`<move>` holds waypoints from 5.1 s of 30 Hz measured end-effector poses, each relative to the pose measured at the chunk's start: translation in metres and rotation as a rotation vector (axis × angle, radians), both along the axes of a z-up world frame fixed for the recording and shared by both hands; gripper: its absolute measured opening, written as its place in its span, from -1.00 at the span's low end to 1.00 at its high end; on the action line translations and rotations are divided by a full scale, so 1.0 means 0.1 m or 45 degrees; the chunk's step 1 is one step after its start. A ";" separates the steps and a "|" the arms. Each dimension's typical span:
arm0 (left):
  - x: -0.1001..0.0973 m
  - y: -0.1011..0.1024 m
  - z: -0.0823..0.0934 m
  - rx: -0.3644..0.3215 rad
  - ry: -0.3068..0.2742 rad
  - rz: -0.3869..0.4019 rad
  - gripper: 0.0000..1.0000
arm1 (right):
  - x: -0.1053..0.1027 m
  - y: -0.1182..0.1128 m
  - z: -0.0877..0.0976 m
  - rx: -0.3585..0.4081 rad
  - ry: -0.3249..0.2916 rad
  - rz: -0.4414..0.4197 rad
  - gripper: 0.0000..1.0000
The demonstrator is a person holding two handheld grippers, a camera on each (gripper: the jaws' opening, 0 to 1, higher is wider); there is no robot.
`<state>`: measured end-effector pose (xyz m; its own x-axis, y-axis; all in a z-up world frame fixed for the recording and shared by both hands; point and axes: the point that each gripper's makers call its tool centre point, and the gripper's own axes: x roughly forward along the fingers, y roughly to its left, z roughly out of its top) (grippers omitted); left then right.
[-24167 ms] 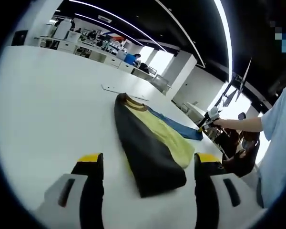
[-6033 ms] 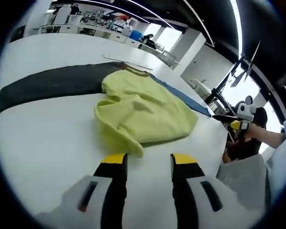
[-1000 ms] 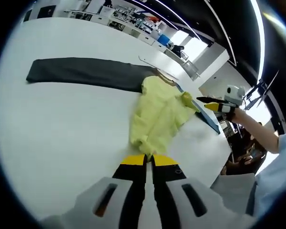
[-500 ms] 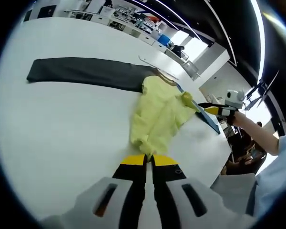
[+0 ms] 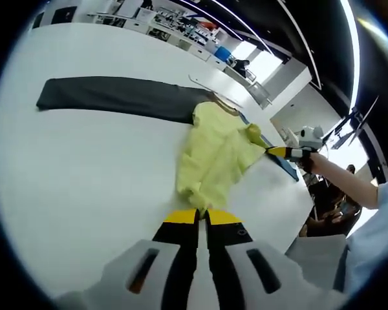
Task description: Fold the garment on the visible template until the final outline fits inside the template.
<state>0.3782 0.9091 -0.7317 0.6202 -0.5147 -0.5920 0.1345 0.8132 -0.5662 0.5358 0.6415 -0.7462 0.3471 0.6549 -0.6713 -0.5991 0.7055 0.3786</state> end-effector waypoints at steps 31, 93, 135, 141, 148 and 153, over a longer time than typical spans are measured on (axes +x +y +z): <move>-0.05 -0.01 -0.03 0.003 0.018 -0.006 -0.98 | -0.14 -0.34 0.23 0.137 0.019 -0.222 -1.00; -0.74 -0.48 -0.34 0.035 0.262 -0.364 -0.98 | -1.93 -1.34 -0.17 0.071 0.318 -0.394 -1.00; -0.74 -0.46 -0.36 0.084 0.165 -0.386 -0.96 | -2.03 -1.32 -0.26 0.089 0.285 -0.401 -1.00; -0.70 -0.46 -0.30 0.030 0.148 -0.307 -0.76 | -2.02 -1.30 -0.25 0.133 0.269 -0.410 -1.00; -0.54 -0.35 -0.10 0.183 -0.013 -0.276 0.03 | -1.93 -1.33 0.00 0.170 0.123 -0.370 -0.53; -0.38 -0.37 0.20 0.175 -0.163 -0.199 0.32 | -1.51 -1.65 0.30 0.251 -0.068 -0.489 -0.03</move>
<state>0.3402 0.8721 -0.7117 0.6139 -0.5301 -0.5848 0.3282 0.8453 -0.4217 0.3848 0.4767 -0.7162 0.6213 0.5855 -0.5208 -0.3294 0.7982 0.5044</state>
